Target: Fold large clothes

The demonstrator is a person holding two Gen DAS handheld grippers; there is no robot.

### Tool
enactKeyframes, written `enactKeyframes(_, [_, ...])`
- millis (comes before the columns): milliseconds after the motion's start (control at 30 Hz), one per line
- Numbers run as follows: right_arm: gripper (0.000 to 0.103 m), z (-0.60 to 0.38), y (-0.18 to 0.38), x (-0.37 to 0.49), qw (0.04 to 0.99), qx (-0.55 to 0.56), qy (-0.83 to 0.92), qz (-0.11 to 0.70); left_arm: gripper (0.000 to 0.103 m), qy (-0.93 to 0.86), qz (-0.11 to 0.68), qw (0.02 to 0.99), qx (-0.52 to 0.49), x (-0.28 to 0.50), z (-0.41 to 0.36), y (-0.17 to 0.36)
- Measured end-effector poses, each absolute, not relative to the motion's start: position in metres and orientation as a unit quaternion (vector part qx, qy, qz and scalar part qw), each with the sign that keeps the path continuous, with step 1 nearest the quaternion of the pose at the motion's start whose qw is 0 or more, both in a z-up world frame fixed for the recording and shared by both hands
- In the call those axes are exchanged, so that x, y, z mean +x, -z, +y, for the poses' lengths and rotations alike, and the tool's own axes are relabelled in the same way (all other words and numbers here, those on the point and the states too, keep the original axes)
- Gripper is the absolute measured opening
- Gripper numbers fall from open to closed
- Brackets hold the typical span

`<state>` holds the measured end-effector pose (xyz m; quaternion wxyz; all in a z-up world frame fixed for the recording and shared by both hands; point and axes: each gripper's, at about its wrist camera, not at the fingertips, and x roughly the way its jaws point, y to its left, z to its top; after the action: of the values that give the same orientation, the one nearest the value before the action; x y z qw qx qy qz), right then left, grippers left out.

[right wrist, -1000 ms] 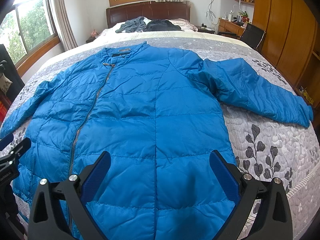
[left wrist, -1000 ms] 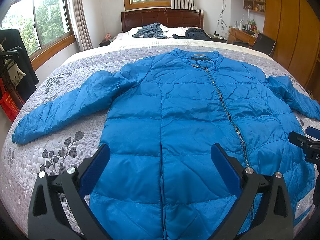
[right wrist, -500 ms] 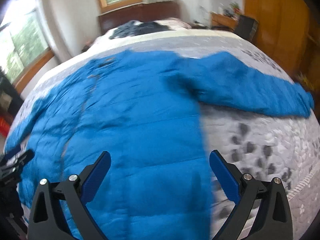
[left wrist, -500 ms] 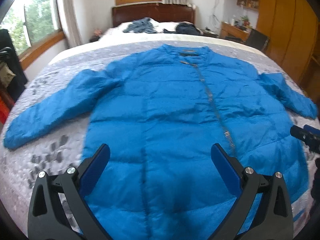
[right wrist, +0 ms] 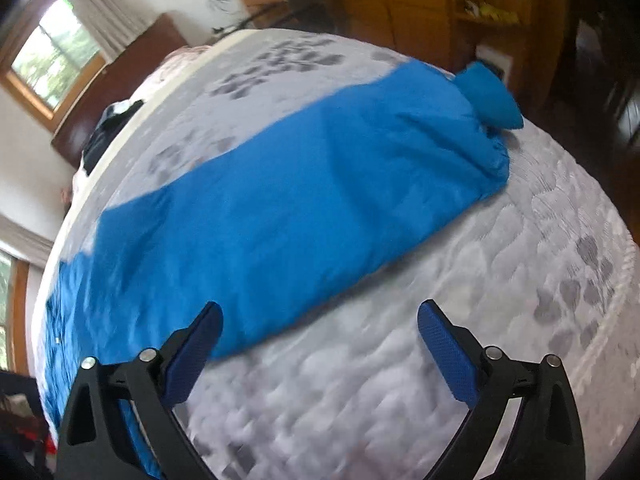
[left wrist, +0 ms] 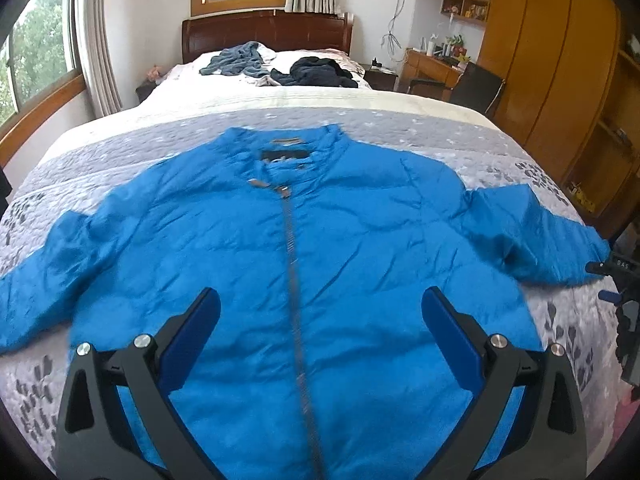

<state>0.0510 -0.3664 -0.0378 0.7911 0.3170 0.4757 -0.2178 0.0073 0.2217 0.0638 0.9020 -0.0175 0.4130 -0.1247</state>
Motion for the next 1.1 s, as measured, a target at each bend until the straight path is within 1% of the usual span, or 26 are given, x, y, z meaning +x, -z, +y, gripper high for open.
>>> enactKeyframes(133, [0.095, -0.392, 0.05, 0.059, 0.784, 0.338, 0.221, 0.471, 0.1, 0.118, 0.427, 0.897, -0.003, 0.019, 0.208, -0.048])
enactKeyframes(300, [0.095, -0.413, 0.052, 0.071, 0.785, 0.358, 0.236, 0.446, 0.1, 0.115, 0.456, 0.882, -0.003, 0.026, 0.216, -0.031])
enactKeyframes(367, [0.092, -0.418, 0.051, 0.073, 0.785, 0.363, 0.245, 0.438, 0.1, 0.112, 0.46, 0.881, -0.004, 0.028, 0.221, -0.028])
enactKeyframes(433, [0.073, -0.424, 0.051, 0.077, 0.785, 0.36, 0.26, 0.433, 0.1, 0.111, 0.458, 0.882, -0.003, 0.027, 0.226, -0.03])
enactKeyframes(467, [0.068, -0.426, 0.05, 0.077, 0.784, 0.36, 0.268, 0.428, 0.1, 0.11, 0.456, 0.883, -0.001, 0.026, 0.227, -0.031])
enactKeyframes(500, [0.057, -0.429, 0.049, 0.077, 0.785, 0.362, 0.268, 0.424, 0.1, 0.111, 0.453, 0.884, 0.002, 0.025, 0.229, -0.032])
enactKeyframes(533, [0.041, -0.431, 0.049, 0.077, 0.787, 0.364, 0.266, 0.42, 0.1, 0.111, 0.45, 0.886, 0.003, 0.023, 0.231, -0.034])
enactKeyframes(567, [0.034, -0.433, 0.05, 0.077, 0.787, 0.371, 0.263, 0.418, 0.1, 0.111, 0.446, 0.888, 0.004, 0.02, 0.235, -0.036])
enactKeyframes(600, [0.025, -0.435, 0.05, 0.075, 0.785, 0.383, 0.255, 0.414, 0.1, 0.111, 0.443, 0.89, 0.006, 0.019, 0.238, -0.038])
enactKeyframes(633, [0.013, -0.436, 0.05, 0.073, 0.786, 0.397, 0.242, 0.408, 0.1, 0.112, 0.44, 0.891, 0.008, 0.016, 0.242, -0.04])
enactKeyframes(733, [0.008, -0.435, 0.044, 0.065, 0.794, 0.4, 0.223, 0.399, 0.1, 0.111, 0.435, 0.894, 0.009, 0.012, 0.251, -0.042])
enactKeyframes(833, [0.006, -0.43, 0.043, 0.065, 0.798, 0.384, 0.226, 0.405, 0.1, 0.104, 0.441, 0.892, 0.006, 0.01, 0.262, -0.039])
enactKeyframes(933, [0.004, -0.429, 0.043, 0.065, 0.795, 0.389, 0.23, 0.405, 0.1, 0.095, 0.452, 0.887, -0.004, 0.011, 0.277, -0.034])
enactKeyframes(1100, [0.003, -0.389, -0.002, 0.07, 0.84, 0.347, 0.186, 0.373, 0.1, 0.077, 0.452, 0.888, -0.023, 0.011, 0.302, -0.032])
